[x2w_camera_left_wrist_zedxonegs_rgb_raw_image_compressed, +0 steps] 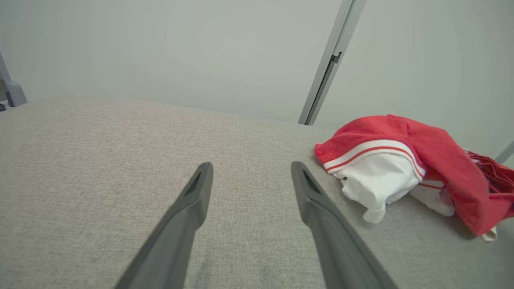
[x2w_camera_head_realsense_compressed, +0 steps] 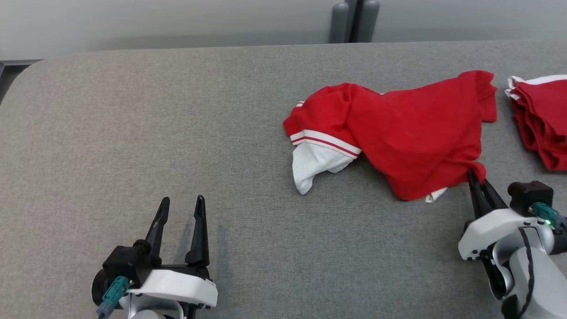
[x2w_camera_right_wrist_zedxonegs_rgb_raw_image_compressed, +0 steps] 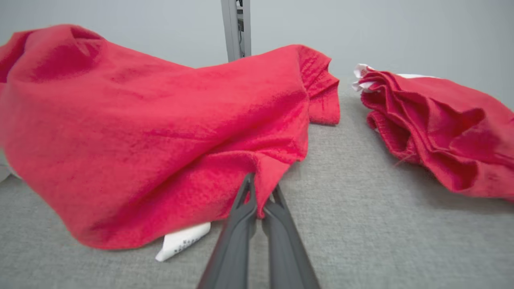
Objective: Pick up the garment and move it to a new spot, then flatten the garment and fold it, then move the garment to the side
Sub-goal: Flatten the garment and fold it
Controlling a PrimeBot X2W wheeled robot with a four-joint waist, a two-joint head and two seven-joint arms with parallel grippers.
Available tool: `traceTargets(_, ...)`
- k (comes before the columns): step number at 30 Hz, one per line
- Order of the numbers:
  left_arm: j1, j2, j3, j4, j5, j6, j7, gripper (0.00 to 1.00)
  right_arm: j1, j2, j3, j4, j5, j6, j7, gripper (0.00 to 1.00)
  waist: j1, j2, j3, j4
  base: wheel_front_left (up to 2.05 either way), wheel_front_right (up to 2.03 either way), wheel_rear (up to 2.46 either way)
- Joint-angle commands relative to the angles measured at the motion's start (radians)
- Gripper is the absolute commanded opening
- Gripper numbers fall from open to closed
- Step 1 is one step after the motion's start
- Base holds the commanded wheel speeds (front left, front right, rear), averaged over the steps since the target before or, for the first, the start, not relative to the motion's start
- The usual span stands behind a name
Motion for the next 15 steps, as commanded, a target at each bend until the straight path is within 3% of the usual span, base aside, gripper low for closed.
traceTargets(1, -0.005, 0.004, 0.004, -0.003, 0.004, -0.001, -0.005, 1.00, 0.021, -0.010, -0.002, -0.007, 0.008, 0.000, -0.009, 0.00, 0.0000, -0.0001, -0.003, -0.020, 0.00, 0.00, 0.00)
traceTargets(7, 0.001, 0.004, 0.013, -0.010, 0.009, -0.001, -0.005, 1.00, 0.164, -0.074, -0.018, -0.196, 0.055, 0.000, 0.037, 0.00, 0.0000, -0.0001, 0.000, -0.084, 0.00, 0.00, 0.00)
traceTargets(12, -0.009, 0.005, 0.017, -0.011, 0.017, -0.007, -0.005, 1.00, 0.268, -0.109, -0.102, -0.333, 0.063, 0.000, 0.110, 0.00, 0.0000, -0.0001, 0.014, -0.114, 0.00, 0.00, 0.00)
traceTargets(15, -0.017, 0.006, 0.018, -0.009, 0.022, -0.011, -0.005, 1.00, 0.301, -0.091, -0.161, -0.357, 0.062, 0.000, 0.144, 0.00, 0.0000, -0.0001, 0.021, -0.120, 0.00, 0.00, 0.00)
